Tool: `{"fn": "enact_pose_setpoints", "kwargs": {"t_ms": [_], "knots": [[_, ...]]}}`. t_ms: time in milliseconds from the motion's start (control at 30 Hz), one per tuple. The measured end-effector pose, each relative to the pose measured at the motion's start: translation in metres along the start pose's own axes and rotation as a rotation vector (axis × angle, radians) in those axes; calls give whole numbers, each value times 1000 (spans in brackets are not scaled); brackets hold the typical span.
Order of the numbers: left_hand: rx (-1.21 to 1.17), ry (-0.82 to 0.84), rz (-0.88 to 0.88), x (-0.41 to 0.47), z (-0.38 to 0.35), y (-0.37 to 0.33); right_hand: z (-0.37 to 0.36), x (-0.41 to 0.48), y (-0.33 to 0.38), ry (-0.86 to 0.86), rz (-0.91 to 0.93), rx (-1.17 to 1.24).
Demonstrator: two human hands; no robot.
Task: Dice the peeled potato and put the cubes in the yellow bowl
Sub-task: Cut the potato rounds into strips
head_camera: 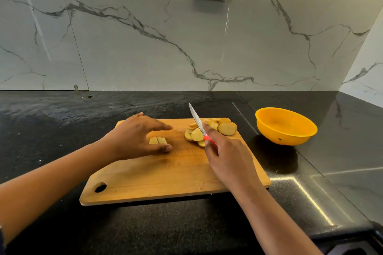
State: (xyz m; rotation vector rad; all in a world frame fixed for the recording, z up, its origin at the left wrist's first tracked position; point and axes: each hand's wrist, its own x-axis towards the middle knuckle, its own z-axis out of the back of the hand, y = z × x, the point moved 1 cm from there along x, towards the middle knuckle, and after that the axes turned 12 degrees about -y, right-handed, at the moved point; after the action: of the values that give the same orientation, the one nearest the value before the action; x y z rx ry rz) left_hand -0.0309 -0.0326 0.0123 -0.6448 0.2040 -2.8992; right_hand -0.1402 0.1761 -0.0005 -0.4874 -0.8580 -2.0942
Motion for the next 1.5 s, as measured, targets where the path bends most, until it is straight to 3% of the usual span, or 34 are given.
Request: {"fn": "enact_pose_setpoints", "kwargs": {"t_ms": [100,300,467,633,833,967,1100,1500], "knots": [[208,140,40,7,-5,-7,0,0,0,0,0,-2],[243,95,45,10,-6,-12,0,-1,-1,-7,5,8],[154,67,56,13,-7,-11,0,-1,-1,-9,0,7],[-108,-47,236,11,-6,-15,0,0,-1,-7,8,6],[-254,-92,251,-7,-8,-8,0,0,0,0,4,10],[-143,-54,169,-13,-6,-7,0,0,-1,-2,2,15],[-45,16,201,-16,-4,-7,0,-1,0,12,-1,11],[263,-55,145,-17,-6,-14,0,0,-1,2,0,14]]}}
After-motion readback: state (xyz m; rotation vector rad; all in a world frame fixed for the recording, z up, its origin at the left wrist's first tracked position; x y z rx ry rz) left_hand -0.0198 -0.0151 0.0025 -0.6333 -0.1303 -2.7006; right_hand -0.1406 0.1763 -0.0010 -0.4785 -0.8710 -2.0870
